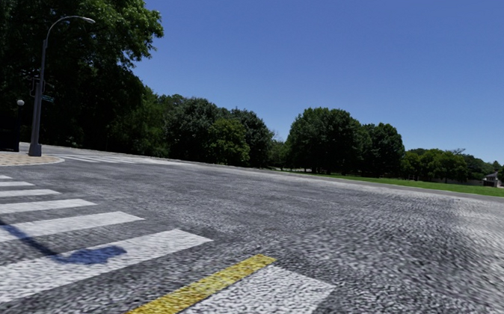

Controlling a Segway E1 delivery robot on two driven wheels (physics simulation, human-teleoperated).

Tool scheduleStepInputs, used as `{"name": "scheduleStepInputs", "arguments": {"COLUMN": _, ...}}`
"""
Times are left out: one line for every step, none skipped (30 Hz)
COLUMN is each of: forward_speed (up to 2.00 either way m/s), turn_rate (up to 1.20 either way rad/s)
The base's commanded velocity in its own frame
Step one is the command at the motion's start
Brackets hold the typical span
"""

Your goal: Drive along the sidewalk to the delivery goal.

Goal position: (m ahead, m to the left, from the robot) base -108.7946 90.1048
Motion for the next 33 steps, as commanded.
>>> {"name": "scheduleStepInputs", "arguments": {"forward_speed": 0.0, "turn_rate": 0.0}}
{"name": "scheduleStepInputs", "arguments": {"forward_speed": 0.0, "turn_rate": 0.0}}
{"name": "scheduleStepInputs", "arguments": {"forward_speed": 0.0, "turn_rate": 0.0}}
{"name": "scheduleStepInputs", "arguments": {"forward_speed": 0.0, "turn_rate": 0.0}}
{"name": "scheduleStepInputs", "arguments": {"forward_speed": 0.0, "turn_rate": 0.0}}
{"name": "scheduleStepInputs", "arguments": {"forward_speed": 0.0, "turn_rate": 0.0}}
{"name": "scheduleStepInputs", "arguments": {"forward_speed": 0.0, "turn_rate": 0.0}}
{"name": "scheduleStepInputs", "arguments": {"forward_speed": 0.0, "turn_rate": 0.0}}
{"name": "scheduleStepInputs", "arguments": {"forward_speed": 0.0, "turn_rate": 0.0}}
{"name": "scheduleStepInputs", "arguments": {"forward_speed": 0.0, "turn_rate": 0.0}}
{"name": "scheduleStepInputs", "arguments": {"forward_speed": 0.0, "turn_rate": 0.0}}
{"name": "scheduleStepInputs", "arguments": {"forward_speed": 0.0, "turn_rate": 0.0}}
{"name": "scheduleStepInputs", "arguments": {"forward_speed": 0.0, "turn_rate": 0.0}}
{"name": "scheduleStepInputs", "arguments": {"forward_speed": 0.0, "turn_rate": 0.0}}
{"name": "scheduleStepInputs", "arguments": {"forward_speed": 0.0, "turn_rate": 0.0}}
{"name": "scheduleStepInputs", "arguments": {"forward_speed": 0.0, "turn_rate": 0.0}}
{"name": "scheduleStepInputs", "arguments": {"forward_speed": 0.0, "turn_rate": 0.0}}
{"name": "scheduleStepInputs", "arguments": {"forward_speed": 0.0, "turn_rate": 0.0}}
{"name": "scheduleStepInputs", "arguments": {"forward_speed": 0.0, "turn_rate": 0.0}}
{"name": "scheduleStepInputs", "arguments": {"forward_speed": 0.0, "turn_rate": 0.0}}
{"name": "scheduleStepInputs", "arguments": {"forward_speed": 0.0, "turn_rate": 0.0}}
{"name": "scheduleStepInputs", "arguments": {"forward_speed": 0.0, "turn_rate": 0.0}}
{"name": "scheduleStepInputs", "arguments": {"forward_speed": 0.0, "turn_rate": 0.0}}
{"name": "scheduleStepInputs", "arguments": {"forward_speed": 0.0, "turn_rate": 0.0}}
{"name": "scheduleStepInputs", "arguments": {"forward_speed": 0.0, "turn_rate": 0.0}}
{"name": "scheduleStepInputs", "arguments": {"forward_speed": 0.0, "turn_rate": 0.0}}
{"name": "scheduleStepInputs", "arguments": {"forward_speed": 0.0, "turn_rate": 0.0}}
{"name": "scheduleStepInputs", "arguments": {"forward_speed": 0.0, "turn_rate": 0.0}}
{"name": "scheduleStepInputs", "arguments": {"forward_speed": 0.0, "turn_rate": 0.0}}
{"name": "scheduleStepInputs", "arguments": {"forward_speed": 0.0, "turn_rate": 0.0}}
{"name": "scheduleStepInputs", "arguments": {"forward_speed": 0.0, "turn_rate": 0.05}}
{"name": "scheduleStepInputs", "arguments": {"forward_speed": 0.01, "turn_rate": 0.17}}
{"name": "scheduleStepInputs", "arguments": {"forward_speed": 0.01, "turn_rate": 0.17}}
